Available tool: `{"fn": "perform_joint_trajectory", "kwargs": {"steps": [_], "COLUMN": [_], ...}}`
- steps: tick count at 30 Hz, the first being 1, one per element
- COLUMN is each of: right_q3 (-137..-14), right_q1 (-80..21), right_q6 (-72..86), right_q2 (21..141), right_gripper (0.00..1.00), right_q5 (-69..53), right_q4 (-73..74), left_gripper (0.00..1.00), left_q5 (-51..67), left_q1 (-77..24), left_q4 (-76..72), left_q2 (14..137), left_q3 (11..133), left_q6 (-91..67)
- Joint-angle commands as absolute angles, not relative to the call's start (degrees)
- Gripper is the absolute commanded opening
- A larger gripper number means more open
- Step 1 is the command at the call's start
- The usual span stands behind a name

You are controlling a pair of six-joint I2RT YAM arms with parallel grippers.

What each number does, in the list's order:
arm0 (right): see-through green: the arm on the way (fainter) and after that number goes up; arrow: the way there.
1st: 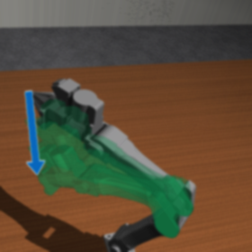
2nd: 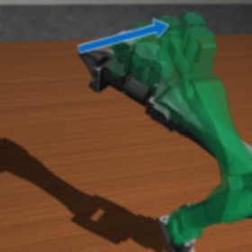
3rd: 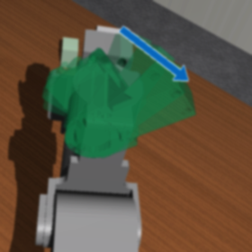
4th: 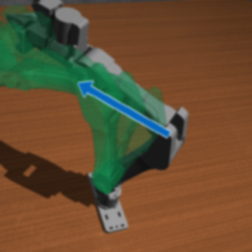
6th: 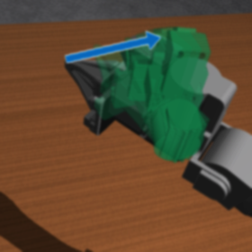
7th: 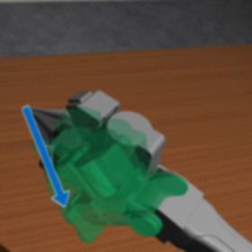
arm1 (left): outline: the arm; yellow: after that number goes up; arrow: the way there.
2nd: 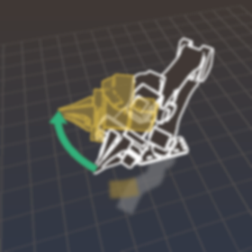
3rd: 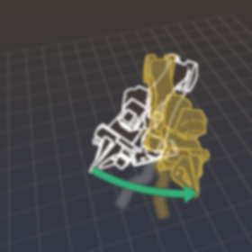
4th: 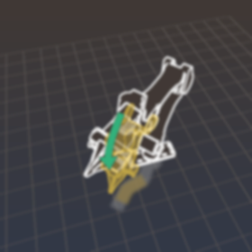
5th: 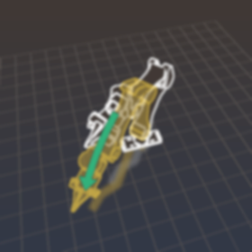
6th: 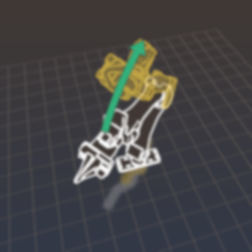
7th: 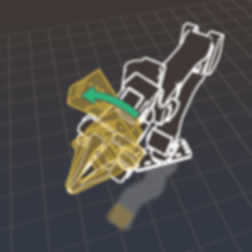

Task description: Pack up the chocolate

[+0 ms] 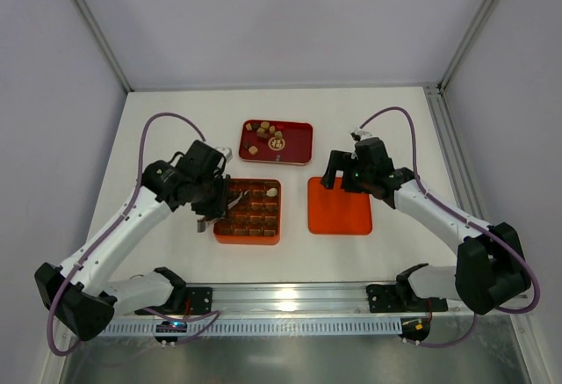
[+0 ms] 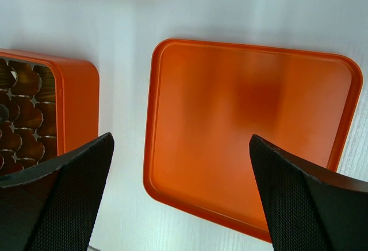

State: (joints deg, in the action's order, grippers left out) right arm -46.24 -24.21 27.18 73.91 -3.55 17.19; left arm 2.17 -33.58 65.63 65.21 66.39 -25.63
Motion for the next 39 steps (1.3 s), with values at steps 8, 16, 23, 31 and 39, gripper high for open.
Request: {"fn": "perform_joint_trajectory", "kwargs": {"steps": [8, 16, 23, 31, 39], "right_q3": [-45.88, -45.62, -45.44, -45.53, -46.76], "right_q1": [-24.08, -24.08, -24.08, -24.08, -24.08], "right_q6": [27.42, 27.25, 27.25, 26.98, 25.93], "right_q2": [73.04, 73.48, 73.39, 73.3, 72.95], "right_gripper": [1.0, 1.0, 1.0, 1.0, 1.0], "right_q5": [-2.81, -2.9, -3.16, -3.25, -2.99], "right_q4": [15.38, 14.94, 14.68, 14.68, 15.64], "left_gripper": [0.26, 0.3, 0.37, 0.4, 0.4], "left_q5": [0.44, -1.4, -2.37, -2.29, -1.66], "left_q1": [-34.72, -34.72, -34.8, -34.8, -34.8], "left_q4": [63.28, 63.63, 63.55, 64.77, 66.53], "left_q2": [64.25, 63.54, 64.16, 64.51, 67.14], "left_q3": [65.22, 63.9, 64.25, 67.05, 76.81], "left_q6": [-27.86, -28.3, -28.56, -28.3, -27.77]}}
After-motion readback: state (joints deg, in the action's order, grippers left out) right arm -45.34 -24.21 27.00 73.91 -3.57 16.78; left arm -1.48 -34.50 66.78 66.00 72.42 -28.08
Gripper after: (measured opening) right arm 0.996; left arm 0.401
